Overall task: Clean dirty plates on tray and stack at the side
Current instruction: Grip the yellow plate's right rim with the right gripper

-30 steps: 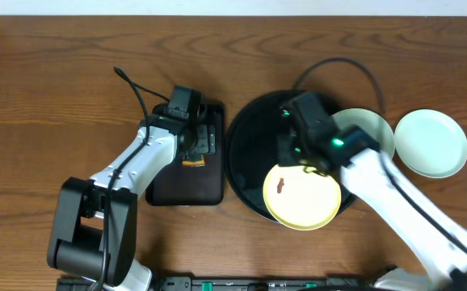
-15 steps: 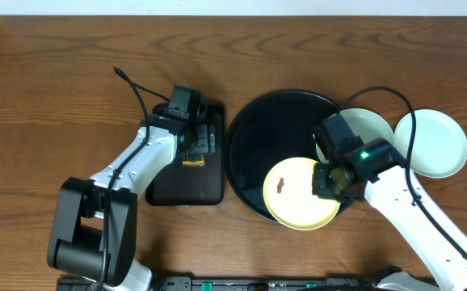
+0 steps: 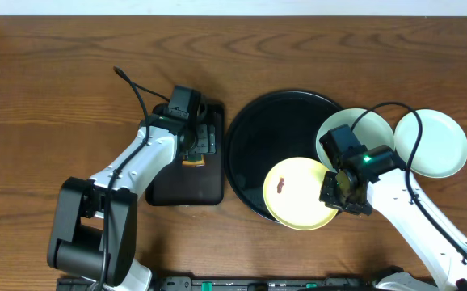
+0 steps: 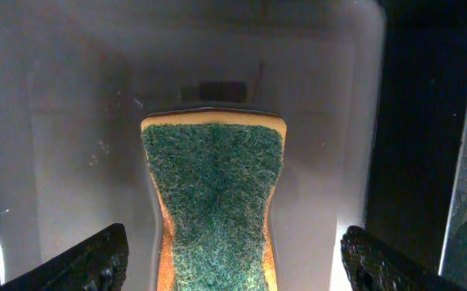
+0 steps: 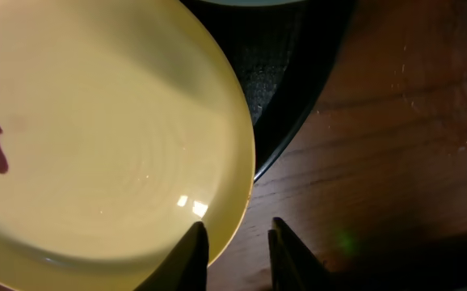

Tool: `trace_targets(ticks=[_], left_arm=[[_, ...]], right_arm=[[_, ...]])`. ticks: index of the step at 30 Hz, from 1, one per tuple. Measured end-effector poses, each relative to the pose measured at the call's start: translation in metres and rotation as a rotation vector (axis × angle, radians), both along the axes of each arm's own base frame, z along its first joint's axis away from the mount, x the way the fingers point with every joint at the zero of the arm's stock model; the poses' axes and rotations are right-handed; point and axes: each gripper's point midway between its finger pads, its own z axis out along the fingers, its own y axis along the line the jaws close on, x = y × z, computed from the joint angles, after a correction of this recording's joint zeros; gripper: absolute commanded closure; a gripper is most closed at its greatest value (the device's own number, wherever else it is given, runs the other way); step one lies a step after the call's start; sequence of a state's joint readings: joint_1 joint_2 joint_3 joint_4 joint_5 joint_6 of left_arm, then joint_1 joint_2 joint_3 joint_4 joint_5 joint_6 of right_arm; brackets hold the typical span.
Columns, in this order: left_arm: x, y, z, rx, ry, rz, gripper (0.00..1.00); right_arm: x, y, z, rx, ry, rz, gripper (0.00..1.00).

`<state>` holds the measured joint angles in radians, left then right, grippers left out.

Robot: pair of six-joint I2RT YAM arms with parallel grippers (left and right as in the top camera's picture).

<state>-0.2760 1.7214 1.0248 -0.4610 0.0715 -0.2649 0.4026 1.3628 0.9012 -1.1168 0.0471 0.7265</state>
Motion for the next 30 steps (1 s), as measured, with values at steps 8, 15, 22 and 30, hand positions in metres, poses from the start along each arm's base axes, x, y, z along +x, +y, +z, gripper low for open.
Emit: trace_targets(ticks=[8, 15, 22, 30], left_arm=[[0.0, 0.0, 0.0, 0.0, 0.0, 0.0, 0.15], [0.0, 0.0, 0.0, 0.0, 0.0, 0.0, 0.15], [0.0, 0.0, 0.0, 0.0, 0.0, 0.0, 0.15], [0.0, 0.0, 0.0, 0.0, 0.0, 0.0, 0.15]], right_arm=[[-0.014, -0.005, -0.013, -0.013, 0.041, -0.069, 0.72], [-0.016, -0.004, -0.021, -0.007, 0.043, -0.101, 0.72], [-0.013, 0.003, -0.034, 0.042, 0.019, -0.119, 0.75], [-0.023, 0.001, -0.041, 0.04, 0.049, -0.128, 0.78]])
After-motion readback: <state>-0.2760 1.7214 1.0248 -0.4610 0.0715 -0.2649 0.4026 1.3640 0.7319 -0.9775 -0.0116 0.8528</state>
